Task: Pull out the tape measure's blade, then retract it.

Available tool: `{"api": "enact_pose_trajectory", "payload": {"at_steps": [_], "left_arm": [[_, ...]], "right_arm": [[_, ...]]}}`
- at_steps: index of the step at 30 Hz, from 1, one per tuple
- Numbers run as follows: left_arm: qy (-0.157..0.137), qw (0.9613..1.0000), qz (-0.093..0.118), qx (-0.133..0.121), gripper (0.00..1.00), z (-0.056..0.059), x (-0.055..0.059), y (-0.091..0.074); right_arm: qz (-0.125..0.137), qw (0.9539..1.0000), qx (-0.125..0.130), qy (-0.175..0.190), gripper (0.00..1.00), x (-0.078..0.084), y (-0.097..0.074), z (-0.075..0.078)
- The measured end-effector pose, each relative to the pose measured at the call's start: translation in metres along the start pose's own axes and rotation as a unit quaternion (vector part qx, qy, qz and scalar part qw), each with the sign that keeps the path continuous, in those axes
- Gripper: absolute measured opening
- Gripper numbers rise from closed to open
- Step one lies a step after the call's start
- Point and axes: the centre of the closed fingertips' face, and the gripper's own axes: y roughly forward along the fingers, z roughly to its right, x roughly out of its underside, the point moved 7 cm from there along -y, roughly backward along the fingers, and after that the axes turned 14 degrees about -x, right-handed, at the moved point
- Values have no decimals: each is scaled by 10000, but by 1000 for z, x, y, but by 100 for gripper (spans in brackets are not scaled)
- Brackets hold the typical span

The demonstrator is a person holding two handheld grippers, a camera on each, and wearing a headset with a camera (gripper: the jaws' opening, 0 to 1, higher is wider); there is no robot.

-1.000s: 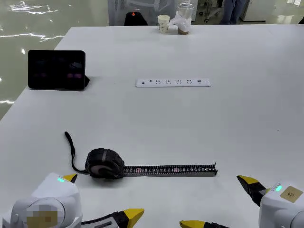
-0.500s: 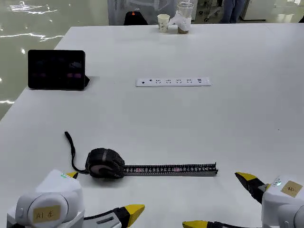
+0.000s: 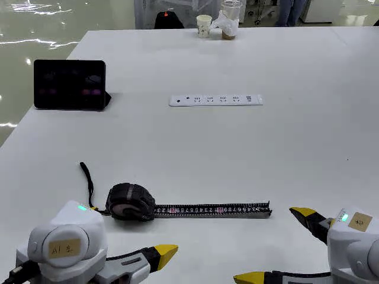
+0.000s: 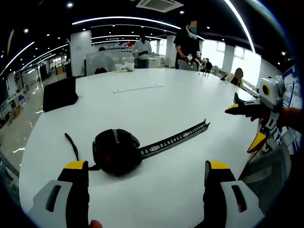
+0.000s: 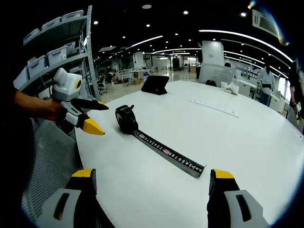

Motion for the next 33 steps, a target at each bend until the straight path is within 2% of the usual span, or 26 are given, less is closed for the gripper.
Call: {"api": "enact_pose_trajectory", "payload": {"at_steps": [9,16,26,33], "left_arm": [[-33,10000,-21,-57,99,-6,-2,12],[-165,9998,-47,-125,99,-10,-3,20],[-341,9992,-63,-217,97,-13,-6,30],[-459,9985,-84,-284,91,-15,-7,34]], "right_arm": [[-209,9994,-178,-187,98,2,-1,11],[-370,9984,-300,-318,97,3,-1,20],[-616,9957,-458,-527,92,5,-1,35],[-757,9933,-595,-645,86,7,-1,45]]}}
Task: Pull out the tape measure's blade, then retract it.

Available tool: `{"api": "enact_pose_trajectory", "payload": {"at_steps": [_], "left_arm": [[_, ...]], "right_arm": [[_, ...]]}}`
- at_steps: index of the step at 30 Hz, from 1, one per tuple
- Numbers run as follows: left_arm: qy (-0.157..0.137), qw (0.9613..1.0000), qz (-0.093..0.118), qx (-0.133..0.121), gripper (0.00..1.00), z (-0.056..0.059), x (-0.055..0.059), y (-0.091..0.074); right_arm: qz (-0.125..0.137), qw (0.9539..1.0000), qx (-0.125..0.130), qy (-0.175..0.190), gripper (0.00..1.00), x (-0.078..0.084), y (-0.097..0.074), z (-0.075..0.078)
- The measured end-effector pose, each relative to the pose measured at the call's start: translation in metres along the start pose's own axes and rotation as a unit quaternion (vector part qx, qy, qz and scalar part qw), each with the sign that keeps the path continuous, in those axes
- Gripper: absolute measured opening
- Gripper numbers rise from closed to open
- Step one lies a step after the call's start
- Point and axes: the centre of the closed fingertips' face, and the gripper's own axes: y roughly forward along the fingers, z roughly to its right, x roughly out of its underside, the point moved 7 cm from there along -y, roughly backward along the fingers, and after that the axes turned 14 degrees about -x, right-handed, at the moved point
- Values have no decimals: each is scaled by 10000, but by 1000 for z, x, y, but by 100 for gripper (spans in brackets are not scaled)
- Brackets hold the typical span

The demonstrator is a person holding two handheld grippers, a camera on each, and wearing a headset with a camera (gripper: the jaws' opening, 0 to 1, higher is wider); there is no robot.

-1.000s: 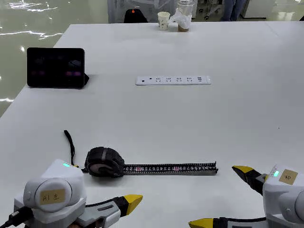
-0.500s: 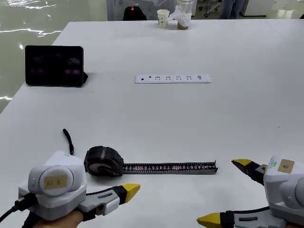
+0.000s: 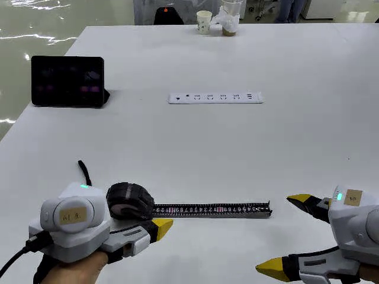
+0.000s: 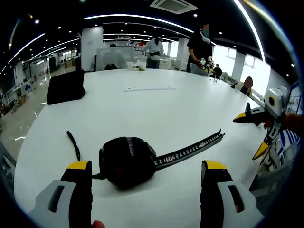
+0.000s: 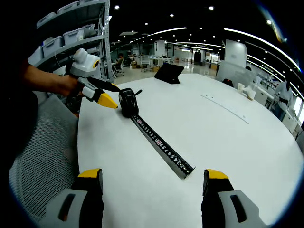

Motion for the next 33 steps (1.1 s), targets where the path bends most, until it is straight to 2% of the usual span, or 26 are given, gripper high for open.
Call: {"api": "enact_pose_trajectory", "payload": {"at_steps": [20,33], "left_arm": [[-286,9992,-136,-239,80,-5,-1,15],[-707,9964,-265,-374,71,-12,1,24]], "right_arm": [[-328,9978,-396,-408,61,0,5,30],[-622,9944,-617,-595,50,3,10,49]]}}
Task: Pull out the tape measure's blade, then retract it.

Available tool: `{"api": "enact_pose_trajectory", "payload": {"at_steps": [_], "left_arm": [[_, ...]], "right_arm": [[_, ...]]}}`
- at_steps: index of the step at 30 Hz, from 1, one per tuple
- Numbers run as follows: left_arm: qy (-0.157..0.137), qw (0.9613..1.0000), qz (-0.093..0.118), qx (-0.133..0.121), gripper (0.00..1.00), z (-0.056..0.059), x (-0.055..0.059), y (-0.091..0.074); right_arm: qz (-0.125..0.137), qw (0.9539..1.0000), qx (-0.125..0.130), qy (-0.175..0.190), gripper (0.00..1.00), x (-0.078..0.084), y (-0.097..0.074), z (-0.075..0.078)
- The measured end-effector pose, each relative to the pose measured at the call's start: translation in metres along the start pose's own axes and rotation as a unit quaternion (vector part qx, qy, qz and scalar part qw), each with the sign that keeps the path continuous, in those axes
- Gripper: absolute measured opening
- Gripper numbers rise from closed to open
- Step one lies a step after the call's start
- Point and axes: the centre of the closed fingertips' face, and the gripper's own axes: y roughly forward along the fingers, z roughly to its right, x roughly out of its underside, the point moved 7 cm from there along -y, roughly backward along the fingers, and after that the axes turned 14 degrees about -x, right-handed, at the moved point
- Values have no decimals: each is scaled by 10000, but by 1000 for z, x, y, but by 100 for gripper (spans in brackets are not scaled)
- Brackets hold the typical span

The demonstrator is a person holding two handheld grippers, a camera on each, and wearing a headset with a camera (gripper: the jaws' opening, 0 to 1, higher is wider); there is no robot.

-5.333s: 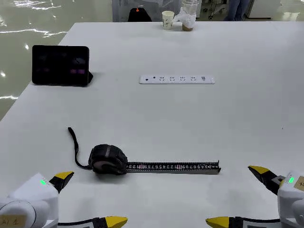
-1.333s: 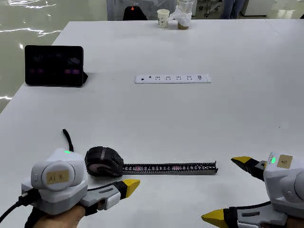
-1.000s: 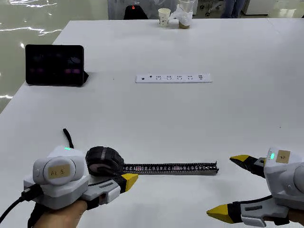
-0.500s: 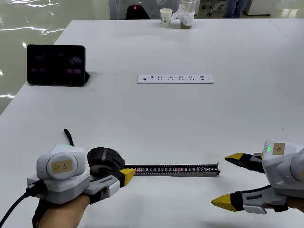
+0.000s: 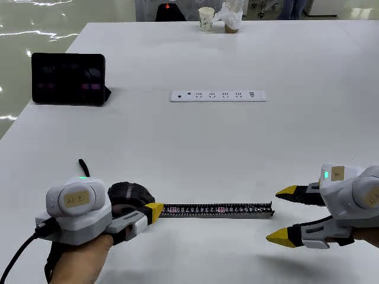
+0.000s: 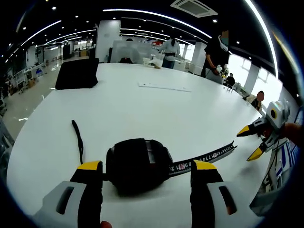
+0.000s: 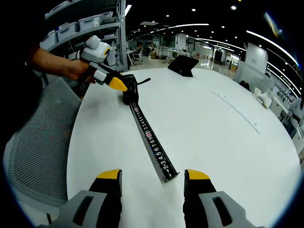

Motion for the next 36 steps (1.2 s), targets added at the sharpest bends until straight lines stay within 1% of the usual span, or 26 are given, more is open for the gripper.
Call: {"api": "enact_pose_trajectory", "payload": {"at_steps": [7,16,26,32,36], "left_arm": [[-137,9999,-67,-75,67,-2,-1,5],[-141,9997,-174,-134,65,-4,-2,9],[-143,9996,-229,-126,63,-2,-2,14],[-102,9995,-252,-150,63,-1,-2,17],[-98,9994,-268,-185,61,-1,-1,18]], "right_arm": [[-155,9998,-106,-117,42,2,2,10],[-356,9986,-260,-278,33,4,6,23],[-631,9959,-455,-472,22,5,11,28],[-738,9943,-554,-540,20,8,15,35],[-801,9932,-613,-589,18,8,18,36]]}}
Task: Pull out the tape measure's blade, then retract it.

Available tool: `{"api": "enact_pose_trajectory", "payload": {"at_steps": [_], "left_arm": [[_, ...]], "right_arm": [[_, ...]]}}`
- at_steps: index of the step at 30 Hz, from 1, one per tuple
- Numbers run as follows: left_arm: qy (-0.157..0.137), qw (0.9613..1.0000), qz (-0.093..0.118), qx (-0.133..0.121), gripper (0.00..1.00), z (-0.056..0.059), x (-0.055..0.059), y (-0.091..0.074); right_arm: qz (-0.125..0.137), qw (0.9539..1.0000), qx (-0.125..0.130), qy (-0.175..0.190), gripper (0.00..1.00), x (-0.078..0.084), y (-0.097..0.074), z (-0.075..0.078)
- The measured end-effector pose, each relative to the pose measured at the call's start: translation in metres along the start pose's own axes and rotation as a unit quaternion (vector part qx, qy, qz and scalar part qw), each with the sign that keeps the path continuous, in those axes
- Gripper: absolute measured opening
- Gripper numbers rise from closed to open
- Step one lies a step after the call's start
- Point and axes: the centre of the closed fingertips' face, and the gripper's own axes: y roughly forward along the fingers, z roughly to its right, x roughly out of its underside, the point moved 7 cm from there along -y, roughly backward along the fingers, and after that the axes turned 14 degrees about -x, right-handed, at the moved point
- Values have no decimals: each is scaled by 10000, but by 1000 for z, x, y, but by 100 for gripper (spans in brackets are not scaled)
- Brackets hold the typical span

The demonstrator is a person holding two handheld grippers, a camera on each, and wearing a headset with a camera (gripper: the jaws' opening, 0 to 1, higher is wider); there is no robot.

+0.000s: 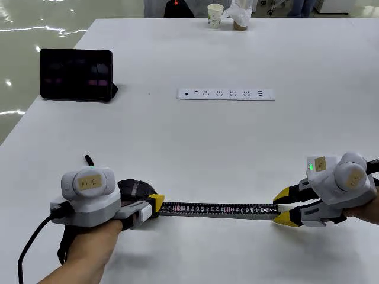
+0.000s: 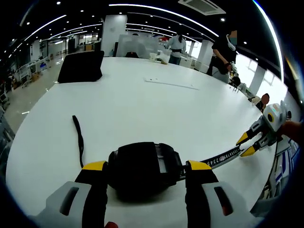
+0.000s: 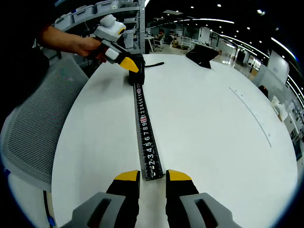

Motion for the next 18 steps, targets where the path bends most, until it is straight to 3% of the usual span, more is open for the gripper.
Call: {"api": "enact_pose_trajectory", "payload": {"at_steps": [9,18], "left_arm": [[6,10000,-59,-75,62,1,1,4],[-12,9999,-82,-113,62,2,3,6]], "right_arm": [[-103,9998,-83,-147,13,2,5,4],[-42,9997,-115,-200,13,2,3,3]]}}
